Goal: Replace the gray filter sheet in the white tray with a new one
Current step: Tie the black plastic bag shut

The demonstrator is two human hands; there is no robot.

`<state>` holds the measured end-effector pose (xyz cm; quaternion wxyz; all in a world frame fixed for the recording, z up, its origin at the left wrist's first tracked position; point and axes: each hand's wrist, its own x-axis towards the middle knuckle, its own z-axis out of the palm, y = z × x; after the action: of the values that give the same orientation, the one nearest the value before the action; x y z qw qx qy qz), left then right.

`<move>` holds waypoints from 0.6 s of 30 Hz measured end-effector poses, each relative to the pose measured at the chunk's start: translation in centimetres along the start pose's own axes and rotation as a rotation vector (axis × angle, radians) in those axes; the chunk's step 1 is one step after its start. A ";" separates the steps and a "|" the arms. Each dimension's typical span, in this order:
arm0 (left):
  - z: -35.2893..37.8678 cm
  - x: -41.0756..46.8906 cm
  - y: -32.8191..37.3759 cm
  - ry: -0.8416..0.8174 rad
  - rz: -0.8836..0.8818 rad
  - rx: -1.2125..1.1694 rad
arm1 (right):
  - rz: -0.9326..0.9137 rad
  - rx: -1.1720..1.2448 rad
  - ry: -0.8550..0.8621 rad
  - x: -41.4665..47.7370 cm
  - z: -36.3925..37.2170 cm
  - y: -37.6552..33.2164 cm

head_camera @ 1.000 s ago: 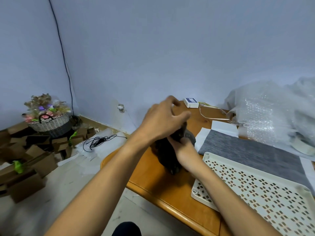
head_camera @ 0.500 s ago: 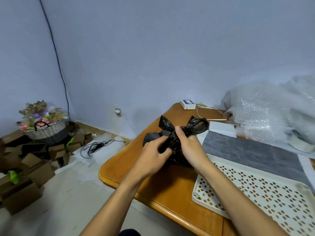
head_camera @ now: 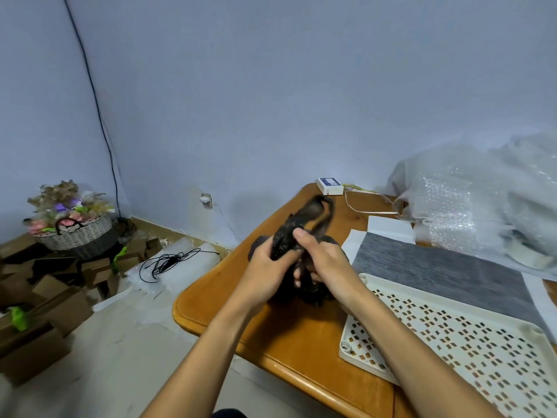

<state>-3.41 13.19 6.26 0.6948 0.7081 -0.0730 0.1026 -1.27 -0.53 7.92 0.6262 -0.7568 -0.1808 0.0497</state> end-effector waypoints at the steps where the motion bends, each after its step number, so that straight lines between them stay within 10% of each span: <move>1: 0.2 -0.1 0.0 -0.036 0.034 0.081 | -0.009 -0.039 -0.002 0.0 0.0 0.1; 5: -0.7 -0.1 0.3 -0.162 0.035 0.186 | 0.023 0.048 0.093 0.4 -0.6 0.5; 11: -2.1 0.0 0.3 -0.310 -0.143 0.092 | 0.145 0.614 -0.271 -0.6 -2.7 0.7; 18: -2.0 0.2 -0.5 -0.175 -0.203 -0.212 | -0.087 -0.255 -0.213 -1.4 -3.2 -0.1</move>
<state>-3.20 15.19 5.80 0.7635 0.6407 -0.0717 -0.0384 -1.59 -3.93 8.47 0.5039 -0.8120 -0.2836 0.0791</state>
